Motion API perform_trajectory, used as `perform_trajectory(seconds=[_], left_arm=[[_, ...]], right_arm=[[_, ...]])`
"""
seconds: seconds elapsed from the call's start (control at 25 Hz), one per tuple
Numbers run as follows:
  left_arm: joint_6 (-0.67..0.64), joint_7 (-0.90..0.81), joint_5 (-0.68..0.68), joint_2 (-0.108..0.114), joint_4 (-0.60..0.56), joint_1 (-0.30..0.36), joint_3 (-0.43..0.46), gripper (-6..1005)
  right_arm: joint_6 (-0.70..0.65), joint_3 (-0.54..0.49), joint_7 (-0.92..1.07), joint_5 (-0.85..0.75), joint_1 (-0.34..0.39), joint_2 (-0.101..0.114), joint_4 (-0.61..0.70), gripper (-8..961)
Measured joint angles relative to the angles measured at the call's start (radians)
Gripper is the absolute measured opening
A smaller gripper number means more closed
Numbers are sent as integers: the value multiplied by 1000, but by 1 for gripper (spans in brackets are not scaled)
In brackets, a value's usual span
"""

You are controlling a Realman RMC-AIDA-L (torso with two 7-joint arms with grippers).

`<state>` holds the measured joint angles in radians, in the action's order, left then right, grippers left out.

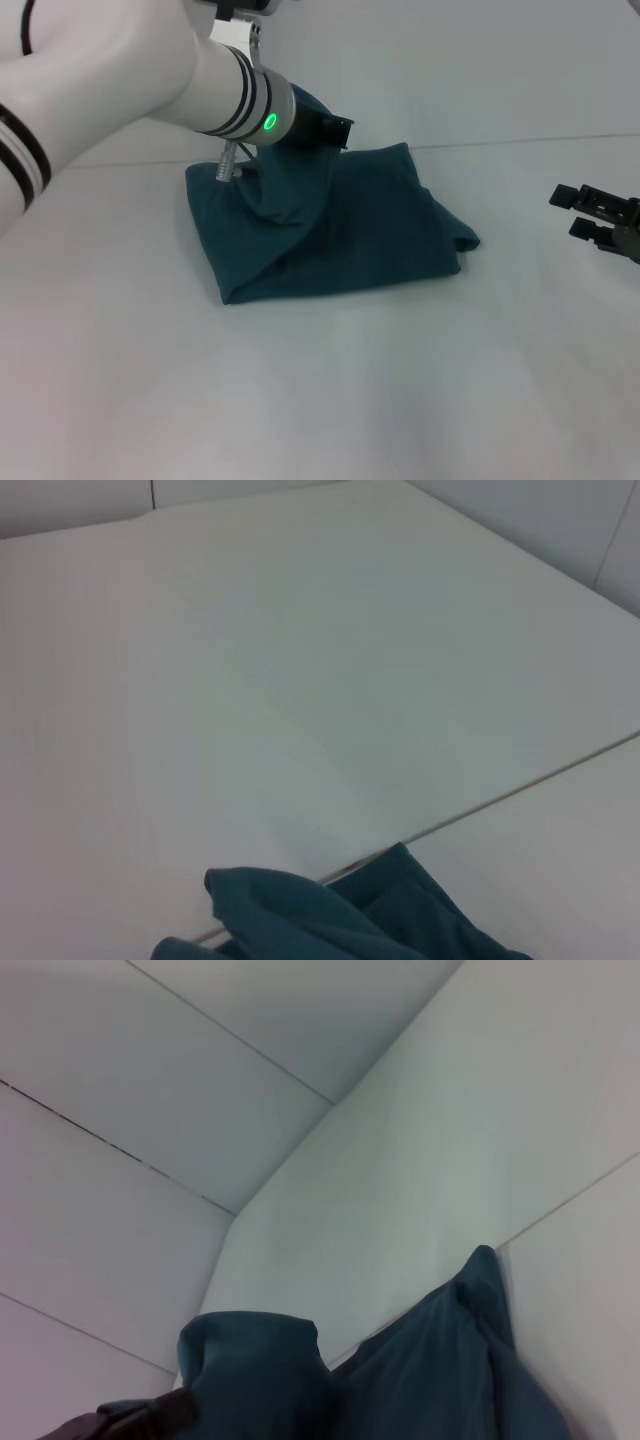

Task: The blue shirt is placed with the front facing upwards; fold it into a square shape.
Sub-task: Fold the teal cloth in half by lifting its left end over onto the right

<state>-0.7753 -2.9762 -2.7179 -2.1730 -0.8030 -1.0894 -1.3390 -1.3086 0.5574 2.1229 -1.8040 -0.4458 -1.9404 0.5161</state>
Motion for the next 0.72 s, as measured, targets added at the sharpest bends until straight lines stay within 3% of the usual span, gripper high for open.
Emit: perform_trajectory(seconds=[0.72], left_arm=[[64, 43, 15, -4, 31, -7, -70, 155]], right_arm=[[5, 5, -1, 0, 3, 0, -1, 927]])
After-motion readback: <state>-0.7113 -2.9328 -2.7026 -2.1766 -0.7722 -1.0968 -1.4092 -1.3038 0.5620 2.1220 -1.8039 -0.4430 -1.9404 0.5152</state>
